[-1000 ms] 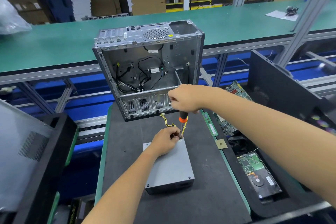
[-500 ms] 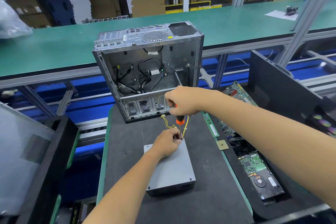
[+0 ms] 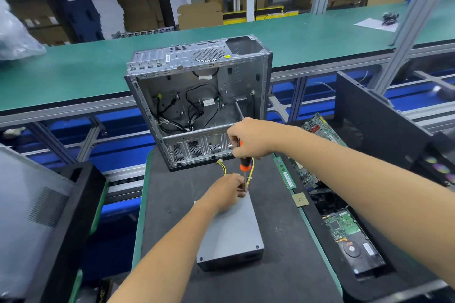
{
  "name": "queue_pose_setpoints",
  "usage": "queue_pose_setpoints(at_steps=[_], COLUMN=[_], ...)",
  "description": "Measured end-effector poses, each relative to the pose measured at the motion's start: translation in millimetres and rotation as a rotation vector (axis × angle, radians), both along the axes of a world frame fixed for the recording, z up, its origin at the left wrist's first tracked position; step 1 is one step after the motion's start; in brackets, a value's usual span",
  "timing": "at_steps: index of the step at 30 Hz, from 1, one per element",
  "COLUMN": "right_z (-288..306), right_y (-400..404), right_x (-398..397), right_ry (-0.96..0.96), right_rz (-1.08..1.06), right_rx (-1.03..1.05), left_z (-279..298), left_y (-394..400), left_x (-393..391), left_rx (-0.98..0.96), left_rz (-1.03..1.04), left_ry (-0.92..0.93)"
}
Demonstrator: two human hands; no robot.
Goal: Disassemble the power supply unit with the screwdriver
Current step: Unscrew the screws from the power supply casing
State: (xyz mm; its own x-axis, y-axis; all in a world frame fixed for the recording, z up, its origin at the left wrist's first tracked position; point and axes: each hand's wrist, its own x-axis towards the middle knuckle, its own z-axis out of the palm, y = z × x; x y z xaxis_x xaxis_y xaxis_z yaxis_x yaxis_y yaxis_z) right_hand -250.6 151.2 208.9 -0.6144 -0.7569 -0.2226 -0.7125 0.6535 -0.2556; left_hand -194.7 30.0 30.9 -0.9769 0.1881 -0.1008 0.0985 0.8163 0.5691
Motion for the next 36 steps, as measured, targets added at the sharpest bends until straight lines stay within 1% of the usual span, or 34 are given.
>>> queue_pose_setpoints(at_steps=[5, 8, 11, 13, 16, 18, 20, 24, 26, 28, 31, 34, 36], right_z=[4.2, 4.8, 2.4, 0.9, -1.0, -1.0, -3.5, -15.7, -24.5, -31.2, -35.9, -41.0, -46.8], right_y=[2.7, 4.4, 7.8, 10.1, 9.3, 5.1, -2.2, -24.4, -36.8, -48.3, -60.8, -72.4, -79.3], right_x=[-1.0, 0.0, 0.7, -0.1, -3.2, -6.2, -7.0, 0.4, 4.7, 7.4, 11.4, 16.1, 19.5], right_ry=[-0.040, -0.042, -0.044, -0.029, 0.007, -0.027, -0.149, -0.351, -0.366, -0.268, -0.223, -0.218, -0.238], right_rz=[-0.055, -0.076, -0.104, -0.120, -0.160, -0.189, -0.202, -0.148, -0.129, -0.145, -0.148, -0.103, -0.071], right_rx=[0.038, 0.053, 0.033, 0.009, -0.062, -0.123, -0.159, -0.152, -0.108, -0.082, -0.145, -0.134, -0.119], left_z=[-3.0, -2.7, -2.7, -3.0, -1.7, 1.0, 5.9, 11.9, 11.8, 9.2, -0.7, -14.4, -23.8], left_y=[1.8, 2.1, 6.2, 7.7, -0.9, -12.8, -28.9, -69.1, -90.5, -110.8, -135.5, -152.7, -158.1], left_x=[3.2, 1.8, -1.4, -2.1, 0.8, 4.0, 8.2, 22.3, 33.0, 45.4, 63.4, 79.5, 86.6], left_rx=[0.014, -0.009, -0.030, -0.005, 0.107, 0.242, 0.360, 0.423, 0.417, 0.393, 0.318, 0.194, 0.160], left_rz=[0.018, 0.036, 0.005, 0.029, 0.191, 0.340, 0.478, 0.612, 0.673, 0.739, 0.832, 0.879, 0.894], left_ry=[0.028, 0.030, 0.022, 0.016, 0.032, 0.046, 0.057, 0.097, 0.138, 0.138, 0.068, 0.016, -0.015])
